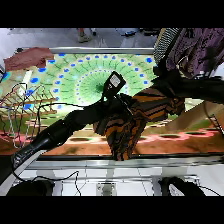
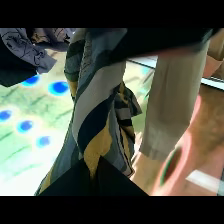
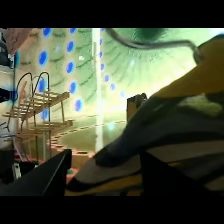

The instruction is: Fold the clothes and pants, and hang the long-sleeved shirts on hangers.

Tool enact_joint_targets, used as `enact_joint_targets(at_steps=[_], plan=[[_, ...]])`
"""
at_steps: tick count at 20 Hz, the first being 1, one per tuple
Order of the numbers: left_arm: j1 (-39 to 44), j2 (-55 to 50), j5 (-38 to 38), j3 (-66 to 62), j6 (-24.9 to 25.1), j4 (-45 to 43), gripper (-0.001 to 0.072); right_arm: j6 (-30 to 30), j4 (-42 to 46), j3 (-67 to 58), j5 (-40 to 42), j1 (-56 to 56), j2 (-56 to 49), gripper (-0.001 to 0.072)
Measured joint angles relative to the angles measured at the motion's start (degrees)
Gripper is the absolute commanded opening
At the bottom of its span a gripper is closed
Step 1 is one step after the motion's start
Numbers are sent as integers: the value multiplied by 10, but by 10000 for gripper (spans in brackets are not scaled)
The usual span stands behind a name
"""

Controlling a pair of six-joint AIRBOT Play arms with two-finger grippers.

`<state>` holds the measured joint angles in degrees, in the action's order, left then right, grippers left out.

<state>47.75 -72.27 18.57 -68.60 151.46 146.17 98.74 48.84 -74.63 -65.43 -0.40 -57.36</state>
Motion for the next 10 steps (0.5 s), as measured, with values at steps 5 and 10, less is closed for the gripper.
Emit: enact_joint_targets(at_steps=[5,10], plan=[[0,-1,-3,1,-3,-4,23,49,-9,18,97,64,-38,24],[1,7,7,0,1,-3,371,40,5,-13,132,75,-49,21]])
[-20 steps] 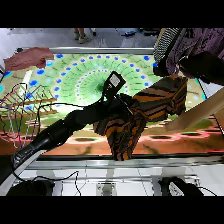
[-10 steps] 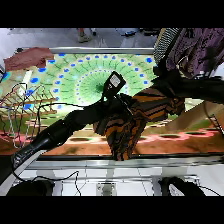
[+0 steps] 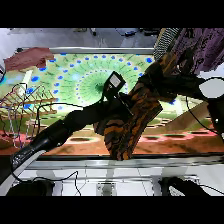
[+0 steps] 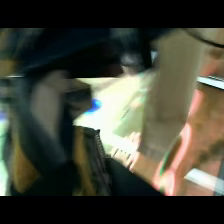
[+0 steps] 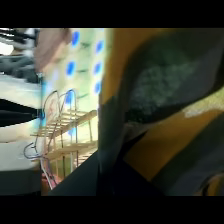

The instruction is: Fold the clothes and pants, and hang the long-sleeved shirts on hangers.

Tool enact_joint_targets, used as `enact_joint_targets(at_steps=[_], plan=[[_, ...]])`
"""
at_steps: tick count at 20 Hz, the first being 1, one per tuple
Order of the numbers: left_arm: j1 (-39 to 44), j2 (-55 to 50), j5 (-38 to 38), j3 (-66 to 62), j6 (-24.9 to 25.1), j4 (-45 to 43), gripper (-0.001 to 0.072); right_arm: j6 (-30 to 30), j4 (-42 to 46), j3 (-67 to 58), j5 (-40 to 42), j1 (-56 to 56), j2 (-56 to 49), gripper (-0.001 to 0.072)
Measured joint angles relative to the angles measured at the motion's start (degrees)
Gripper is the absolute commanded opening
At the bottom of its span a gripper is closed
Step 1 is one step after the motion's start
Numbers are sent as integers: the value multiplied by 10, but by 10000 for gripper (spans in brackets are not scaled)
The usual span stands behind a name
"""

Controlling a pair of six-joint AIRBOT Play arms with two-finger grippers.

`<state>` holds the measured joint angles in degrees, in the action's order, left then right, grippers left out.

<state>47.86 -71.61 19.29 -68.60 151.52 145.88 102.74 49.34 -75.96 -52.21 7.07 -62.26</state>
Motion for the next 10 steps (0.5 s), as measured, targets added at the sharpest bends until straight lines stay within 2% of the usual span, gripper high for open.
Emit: enact_joint_targets(at_steps=[4,10], plan=[[-1,54,4,0,-18,-2,370,-7,2,-75,18,-52,-2,21],[-1,179,34,0,-26,-5,360,-10,-3,-233,22,-200,-20,22]])
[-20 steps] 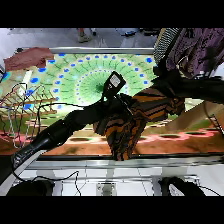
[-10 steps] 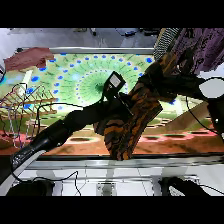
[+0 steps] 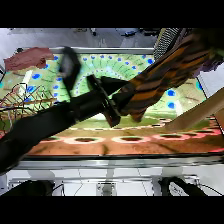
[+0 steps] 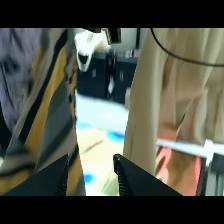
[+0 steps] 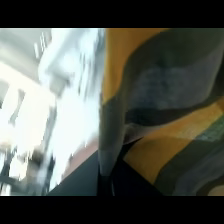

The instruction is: Fold the clothes and pants, and hang the long-sleeved shirts on hangers.

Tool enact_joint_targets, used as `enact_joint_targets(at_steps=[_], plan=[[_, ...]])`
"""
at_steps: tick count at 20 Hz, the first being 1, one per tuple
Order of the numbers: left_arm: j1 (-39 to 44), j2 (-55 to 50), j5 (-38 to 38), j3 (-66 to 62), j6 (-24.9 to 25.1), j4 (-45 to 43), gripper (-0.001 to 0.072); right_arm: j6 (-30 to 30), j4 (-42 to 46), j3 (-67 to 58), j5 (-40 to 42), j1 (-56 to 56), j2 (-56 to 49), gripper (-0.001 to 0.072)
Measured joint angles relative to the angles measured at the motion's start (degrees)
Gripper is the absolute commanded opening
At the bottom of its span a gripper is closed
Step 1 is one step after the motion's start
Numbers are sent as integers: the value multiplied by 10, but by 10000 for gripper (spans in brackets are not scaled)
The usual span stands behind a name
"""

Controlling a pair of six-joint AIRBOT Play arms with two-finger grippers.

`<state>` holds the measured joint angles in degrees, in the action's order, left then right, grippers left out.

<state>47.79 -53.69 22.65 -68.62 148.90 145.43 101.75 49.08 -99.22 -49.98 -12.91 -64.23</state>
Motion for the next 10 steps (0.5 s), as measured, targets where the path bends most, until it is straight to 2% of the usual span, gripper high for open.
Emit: enact_joint_targets(at_steps=[6,10], plan=[[0,58,14,3,-2,-8,360,-5,-92,-143,-14,-132,-38,22],[0,65,19,13,-2,-16,360,-61,-198,-177,-59,-155,-34,22]])
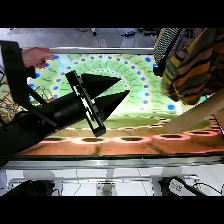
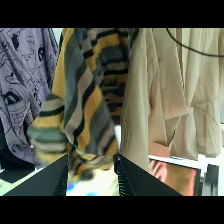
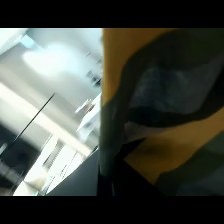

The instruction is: Fold the clothes and pants, and hang the long-sleeved shirts on hangers.

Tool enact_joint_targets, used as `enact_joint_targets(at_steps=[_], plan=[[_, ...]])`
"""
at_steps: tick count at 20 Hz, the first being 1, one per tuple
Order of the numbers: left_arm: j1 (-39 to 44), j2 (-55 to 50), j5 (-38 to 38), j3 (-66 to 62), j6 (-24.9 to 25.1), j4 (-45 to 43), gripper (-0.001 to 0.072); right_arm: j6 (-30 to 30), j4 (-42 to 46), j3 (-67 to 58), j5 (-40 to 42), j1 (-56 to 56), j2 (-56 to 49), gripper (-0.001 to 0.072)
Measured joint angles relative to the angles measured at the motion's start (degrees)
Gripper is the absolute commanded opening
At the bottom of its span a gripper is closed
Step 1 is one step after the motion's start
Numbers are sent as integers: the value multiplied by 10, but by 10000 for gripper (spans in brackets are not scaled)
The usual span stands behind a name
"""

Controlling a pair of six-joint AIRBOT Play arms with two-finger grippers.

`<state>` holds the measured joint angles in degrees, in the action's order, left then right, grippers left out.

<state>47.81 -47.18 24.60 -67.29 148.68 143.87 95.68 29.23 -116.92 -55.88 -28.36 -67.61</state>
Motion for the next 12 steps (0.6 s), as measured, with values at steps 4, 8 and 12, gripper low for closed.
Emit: enact_joint_targets(at_steps=[4,8,12], plan=[[0,2,1,4,0,-2,360,-52,-66,-9,-31,31,33,21],[0,3,1,5,0,-2,360,-63,-52,-12,-24,92,93,20],[0,3,1,5,0,-2,360,-10,23,-13,8,134,164,20]])
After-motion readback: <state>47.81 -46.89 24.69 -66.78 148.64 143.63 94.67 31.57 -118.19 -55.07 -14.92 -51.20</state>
